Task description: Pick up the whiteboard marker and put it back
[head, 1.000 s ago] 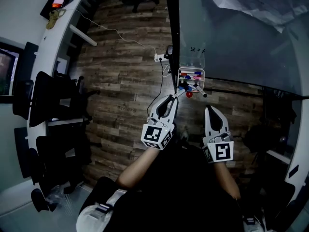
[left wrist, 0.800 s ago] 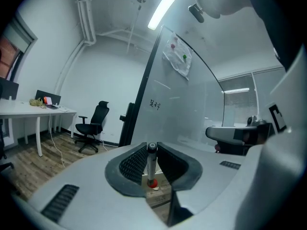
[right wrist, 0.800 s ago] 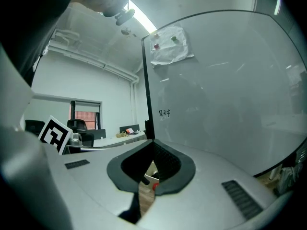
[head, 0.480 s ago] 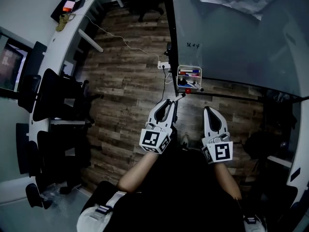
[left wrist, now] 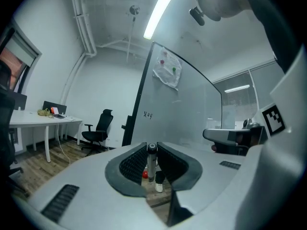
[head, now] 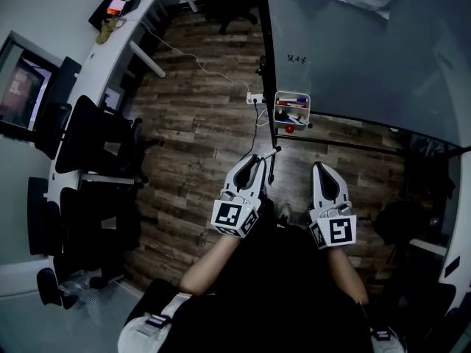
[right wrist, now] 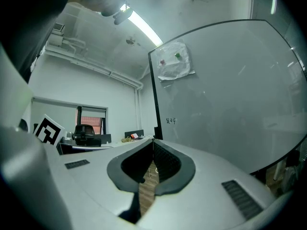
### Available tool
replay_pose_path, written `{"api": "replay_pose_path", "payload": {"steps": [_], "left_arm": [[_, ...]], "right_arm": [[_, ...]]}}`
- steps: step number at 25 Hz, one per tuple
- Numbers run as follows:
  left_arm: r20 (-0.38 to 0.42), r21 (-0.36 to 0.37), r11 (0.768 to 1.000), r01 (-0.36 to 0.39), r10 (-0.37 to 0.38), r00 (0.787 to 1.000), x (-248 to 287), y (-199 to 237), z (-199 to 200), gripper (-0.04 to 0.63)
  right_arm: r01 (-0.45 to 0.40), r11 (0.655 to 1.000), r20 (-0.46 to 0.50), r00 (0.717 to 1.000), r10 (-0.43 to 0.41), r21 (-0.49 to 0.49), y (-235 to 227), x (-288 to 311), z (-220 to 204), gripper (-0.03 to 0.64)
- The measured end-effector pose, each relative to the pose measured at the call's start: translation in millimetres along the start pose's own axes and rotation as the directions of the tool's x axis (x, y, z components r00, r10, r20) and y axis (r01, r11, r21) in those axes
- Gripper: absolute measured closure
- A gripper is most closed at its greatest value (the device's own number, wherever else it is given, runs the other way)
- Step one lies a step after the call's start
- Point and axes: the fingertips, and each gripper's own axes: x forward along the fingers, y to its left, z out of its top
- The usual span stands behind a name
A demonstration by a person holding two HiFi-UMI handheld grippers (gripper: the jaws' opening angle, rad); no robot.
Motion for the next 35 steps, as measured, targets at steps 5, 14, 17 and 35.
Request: {"api": "replay_pose_path", "payload": {"steps": [5, 14, 17, 35], "left_arm": [[0.003, 0.000, 1.000, 0.004, -0.004, 1.000, -8.5, 2.0, 1.1, 0.522], [0.019, 0.026, 0.998, 0.058, -0.059, 0.998, -13.3, -1.3, 12.0, 0.522], [0.022, 0.025, 0.996, 0.081, -0.081, 0.996, -13.7, 0.3, 17.9, 0.522], [0.045, 0.018, 0.988, 0.153, -0.154, 0.987, -12.1, 2.5, 29.8, 0.523]], "right_arm": [[-0.003, 1.000, 0.015, 1.000, 0.003, 0.012, 9.7, -5.4, 0.0, 0.603], [0.042, 0.999, -0.037, 0.998, -0.042, 0.000, 16.0, -1.4, -7.2, 0.603], [0.035, 0.999, -0.020, 0.999, -0.035, -0.001, 23.1, 2.1, -3.2, 0.603], [0.075, 0.996, -0.034, 0.997, -0.076, -0.042, 31.3, 6.1, -0.5, 0.603]]}}
